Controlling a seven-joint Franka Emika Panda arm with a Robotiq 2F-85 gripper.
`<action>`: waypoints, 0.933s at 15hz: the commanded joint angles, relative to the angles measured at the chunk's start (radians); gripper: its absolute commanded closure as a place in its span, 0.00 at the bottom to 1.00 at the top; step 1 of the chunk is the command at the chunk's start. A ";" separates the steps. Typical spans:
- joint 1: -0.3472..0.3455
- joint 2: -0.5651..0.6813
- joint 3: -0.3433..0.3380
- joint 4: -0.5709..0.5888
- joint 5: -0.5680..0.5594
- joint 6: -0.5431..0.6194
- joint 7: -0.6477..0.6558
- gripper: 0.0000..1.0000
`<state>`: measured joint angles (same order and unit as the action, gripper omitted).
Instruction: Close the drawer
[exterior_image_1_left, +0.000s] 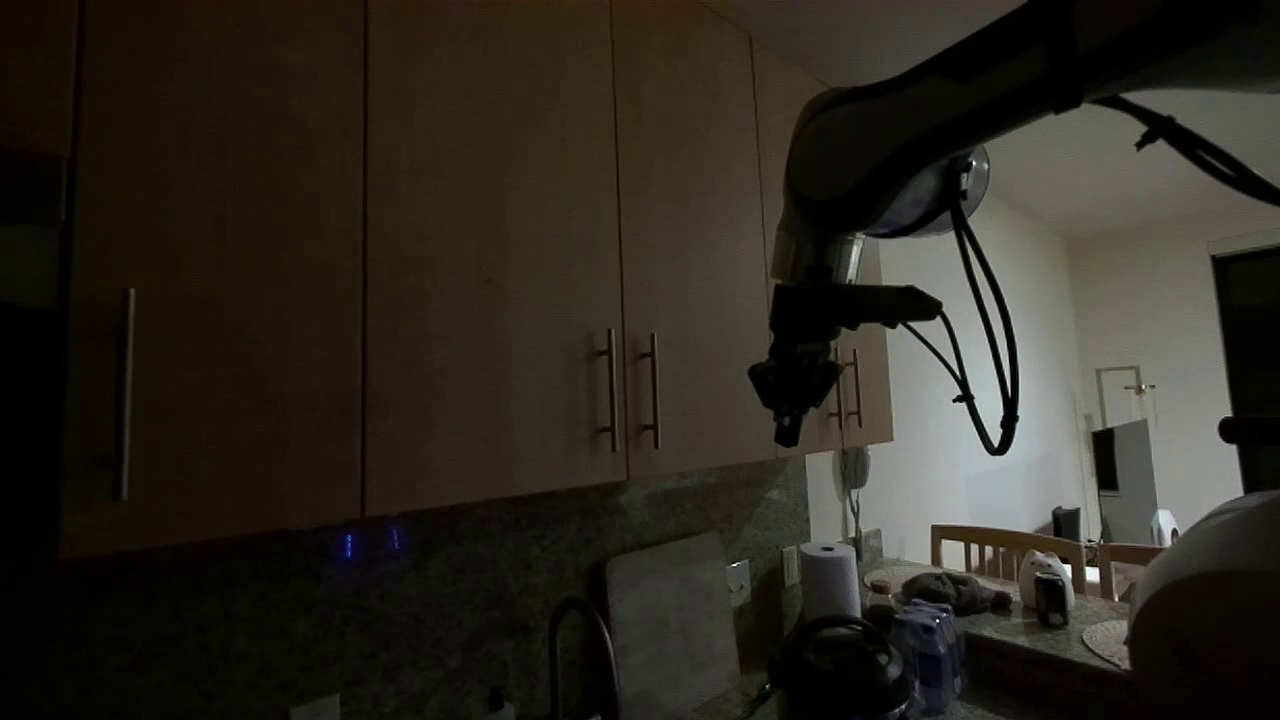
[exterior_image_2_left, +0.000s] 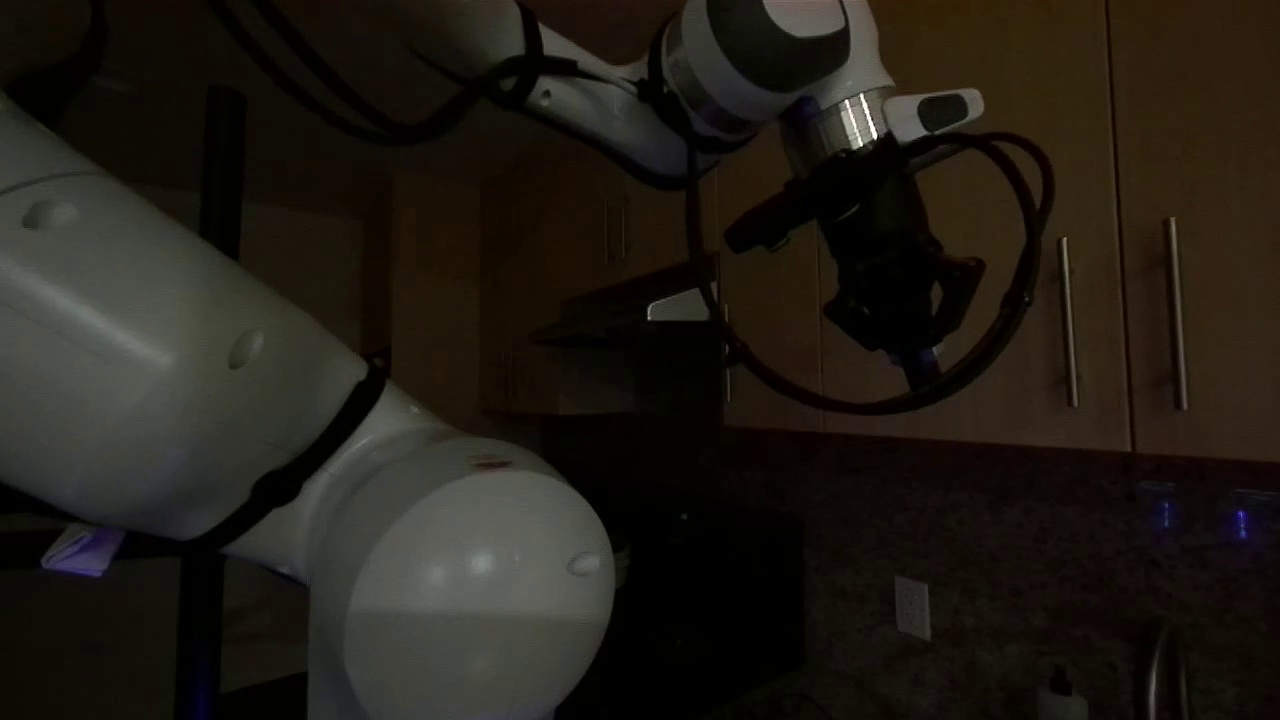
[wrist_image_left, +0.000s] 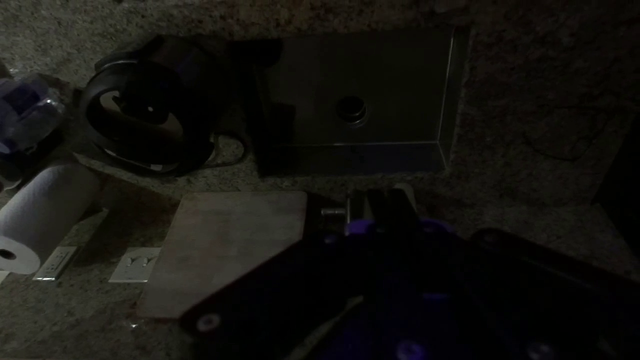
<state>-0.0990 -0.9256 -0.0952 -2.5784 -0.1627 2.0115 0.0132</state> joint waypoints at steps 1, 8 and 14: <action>0.008 -0.004 -0.018 0.010 0.013 -0.038 -0.059 0.93; 0.008 -0.007 -0.019 0.003 0.009 -0.029 -0.074 0.66; 0.015 -0.005 -0.017 0.006 0.014 -0.051 -0.079 0.30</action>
<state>-0.0931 -0.9266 -0.1103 -2.5782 -0.1627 1.9971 -0.0301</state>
